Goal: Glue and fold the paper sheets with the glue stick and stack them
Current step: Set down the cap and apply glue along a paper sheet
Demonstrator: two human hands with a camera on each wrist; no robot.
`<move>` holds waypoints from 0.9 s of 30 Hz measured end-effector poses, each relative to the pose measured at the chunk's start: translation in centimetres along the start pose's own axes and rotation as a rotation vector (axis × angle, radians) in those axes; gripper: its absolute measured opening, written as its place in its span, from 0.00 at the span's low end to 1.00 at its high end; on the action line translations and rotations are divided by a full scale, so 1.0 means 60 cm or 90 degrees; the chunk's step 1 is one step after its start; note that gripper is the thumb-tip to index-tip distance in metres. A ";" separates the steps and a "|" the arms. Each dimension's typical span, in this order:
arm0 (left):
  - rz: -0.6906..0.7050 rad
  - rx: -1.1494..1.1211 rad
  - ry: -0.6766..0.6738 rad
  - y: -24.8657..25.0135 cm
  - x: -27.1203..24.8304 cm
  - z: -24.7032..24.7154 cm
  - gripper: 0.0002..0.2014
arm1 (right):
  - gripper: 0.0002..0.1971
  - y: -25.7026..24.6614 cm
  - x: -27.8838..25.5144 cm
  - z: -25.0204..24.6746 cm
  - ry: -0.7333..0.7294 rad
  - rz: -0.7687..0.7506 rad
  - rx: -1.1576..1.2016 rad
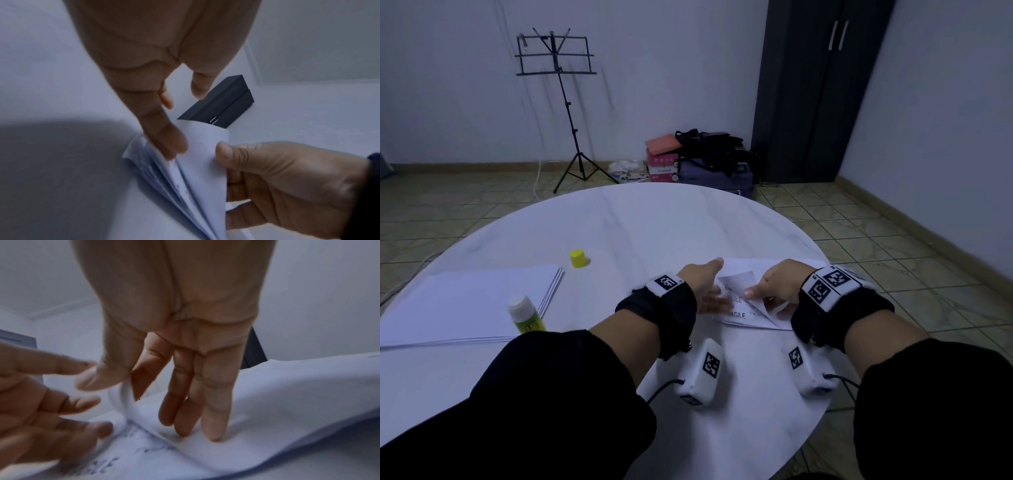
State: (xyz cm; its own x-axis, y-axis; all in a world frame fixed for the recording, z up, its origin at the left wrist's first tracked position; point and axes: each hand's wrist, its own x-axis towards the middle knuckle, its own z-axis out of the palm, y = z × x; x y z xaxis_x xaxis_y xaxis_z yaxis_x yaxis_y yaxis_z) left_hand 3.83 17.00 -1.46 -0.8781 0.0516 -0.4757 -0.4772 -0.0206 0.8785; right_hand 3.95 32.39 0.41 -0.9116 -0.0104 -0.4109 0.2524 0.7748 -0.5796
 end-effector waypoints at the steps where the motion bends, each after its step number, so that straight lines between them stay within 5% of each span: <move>1: -0.005 0.013 -0.009 0.000 0.001 0.003 0.23 | 0.10 0.001 -0.002 0.002 0.004 -0.001 0.015; 4: 0.009 0.019 -0.010 -0.003 0.006 0.014 0.26 | 0.09 0.001 -0.010 0.005 0.009 -0.015 -0.008; 10: -0.009 0.028 -0.054 0.000 0.007 0.021 0.06 | 0.06 0.000 -0.035 0.014 0.025 -0.071 -0.043; 17: -0.015 -0.030 -0.037 0.004 0.014 0.021 0.10 | 0.07 -0.003 -0.071 0.033 0.001 -0.157 -0.058; 22: -0.006 -0.045 -0.041 -0.003 0.024 0.020 0.10 | 0.13 0.012 -0.060 0.046 -0.026 -0.112 -0.358; 24: 0.007 -0.031 -0.023 -0.004 0.026 0.014 0.10 | 0.21 0.022 -0.055 0.038 -0.039 -0.061 -0.406; 27: 0.023 0.030 -0.003 -0.006 0.022 -0.002 0.09 | 0.21 0.032 -0.052 0.024 -0.051 -0.016 -0.444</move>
State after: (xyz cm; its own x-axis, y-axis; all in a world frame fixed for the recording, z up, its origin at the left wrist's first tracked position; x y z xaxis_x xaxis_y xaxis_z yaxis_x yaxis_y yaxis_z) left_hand 2.85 16.96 -2.41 -0.8944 0.0565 -0.4438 -0.4431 0.0242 0.8961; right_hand 7.73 33.01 -0.45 -0.8813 -0.0599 -0.4688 -0.0606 0.9981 -0.0137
